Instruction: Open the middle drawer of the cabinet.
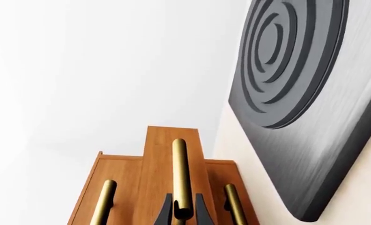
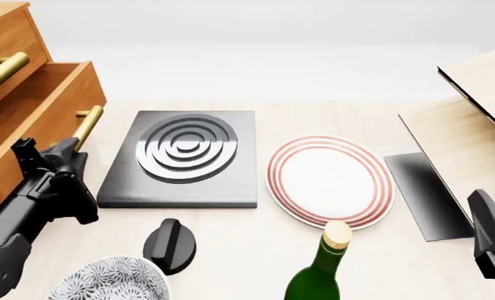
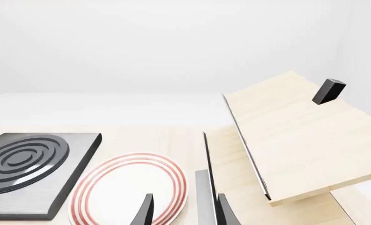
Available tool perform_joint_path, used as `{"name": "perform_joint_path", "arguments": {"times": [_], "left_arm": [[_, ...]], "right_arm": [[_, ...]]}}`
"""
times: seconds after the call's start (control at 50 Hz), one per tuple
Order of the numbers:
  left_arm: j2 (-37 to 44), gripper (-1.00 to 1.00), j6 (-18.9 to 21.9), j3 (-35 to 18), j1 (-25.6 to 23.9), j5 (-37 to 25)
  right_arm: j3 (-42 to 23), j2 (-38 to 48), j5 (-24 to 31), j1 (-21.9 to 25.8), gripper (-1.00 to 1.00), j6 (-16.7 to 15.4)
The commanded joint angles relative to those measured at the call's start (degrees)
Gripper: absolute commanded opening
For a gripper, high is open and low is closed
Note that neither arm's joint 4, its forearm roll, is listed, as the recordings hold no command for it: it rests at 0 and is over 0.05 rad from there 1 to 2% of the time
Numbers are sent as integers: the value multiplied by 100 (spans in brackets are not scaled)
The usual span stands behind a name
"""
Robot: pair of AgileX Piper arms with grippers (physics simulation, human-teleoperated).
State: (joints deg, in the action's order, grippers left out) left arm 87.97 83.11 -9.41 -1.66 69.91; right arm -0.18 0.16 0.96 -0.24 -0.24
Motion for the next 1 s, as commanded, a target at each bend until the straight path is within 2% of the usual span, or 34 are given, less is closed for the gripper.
{"name": "perform_joint_path", "arguments": {"times": [0.02, 0.48, 0.5, 1.0], "left_arm": [[-46, -100, -91, 326, -130, -1], [-39, -100, -72, 331, -165, -1], [-33, 100, -64, 336, -179, -1], [-119, 100, -92, 323, -306, -2]], "right_arm": [[1, 6, -29, 13, 100, 6], [1, 6, -29, 13, 100, 7], [1, 5, -29, 12, 100, 7], [1, 6, -29, 13, 100, 8]]}}
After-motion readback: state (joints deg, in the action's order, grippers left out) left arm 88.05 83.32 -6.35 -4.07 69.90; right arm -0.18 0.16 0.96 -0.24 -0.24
